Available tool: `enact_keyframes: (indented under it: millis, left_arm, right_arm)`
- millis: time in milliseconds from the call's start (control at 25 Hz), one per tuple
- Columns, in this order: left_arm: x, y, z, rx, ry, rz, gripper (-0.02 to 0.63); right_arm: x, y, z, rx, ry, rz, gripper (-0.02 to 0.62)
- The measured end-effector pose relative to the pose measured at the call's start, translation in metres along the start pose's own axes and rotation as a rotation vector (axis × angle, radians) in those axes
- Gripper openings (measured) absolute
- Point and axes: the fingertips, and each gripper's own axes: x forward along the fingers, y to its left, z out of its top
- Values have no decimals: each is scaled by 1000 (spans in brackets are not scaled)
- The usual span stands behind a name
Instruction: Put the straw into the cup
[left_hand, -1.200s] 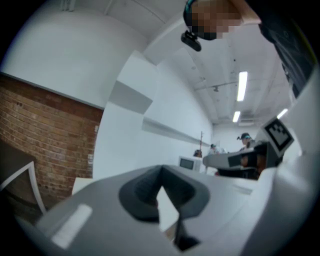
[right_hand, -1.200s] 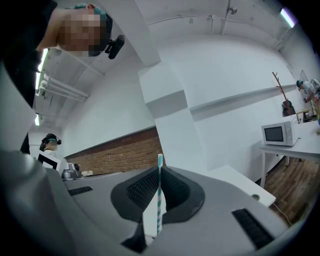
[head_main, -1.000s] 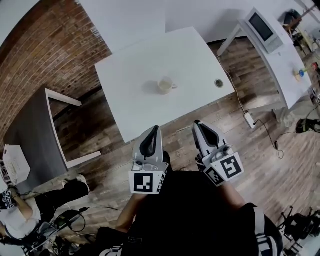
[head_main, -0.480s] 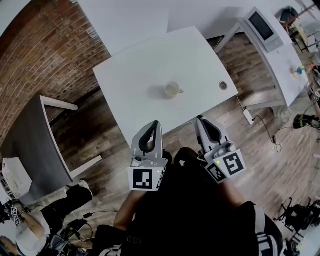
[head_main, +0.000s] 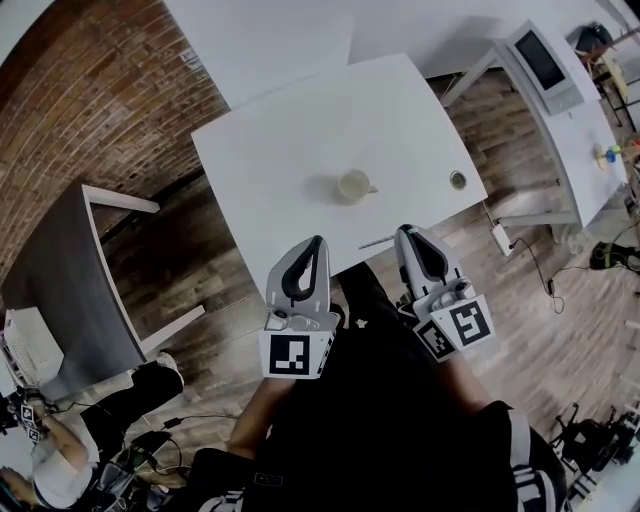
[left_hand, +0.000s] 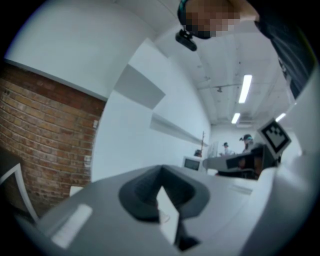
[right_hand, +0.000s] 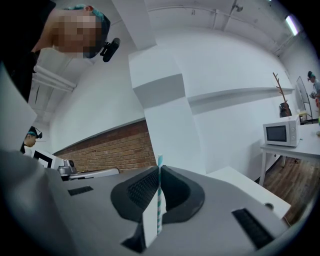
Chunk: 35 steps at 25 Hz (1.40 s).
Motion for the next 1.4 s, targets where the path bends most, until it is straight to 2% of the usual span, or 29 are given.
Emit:
enact_keyframes:
  millis: [240,480,680,1400]
  left_arm:
    - [39,6,-14,-4,27,27,3]
    - [73,11,-28,27,60,35,3]
    - [99,12,-36,-17,76,65,3]
    - [144,32,-100,-49,203,69,3]
  right_arm:
    - [24,-29,-4,16,24,23,15]
    - [49,-59,-9,42,48,37,15]
    - [69,-83,-16,59,63,44,15]
    - [140,-125,-71,114,140,75,15]
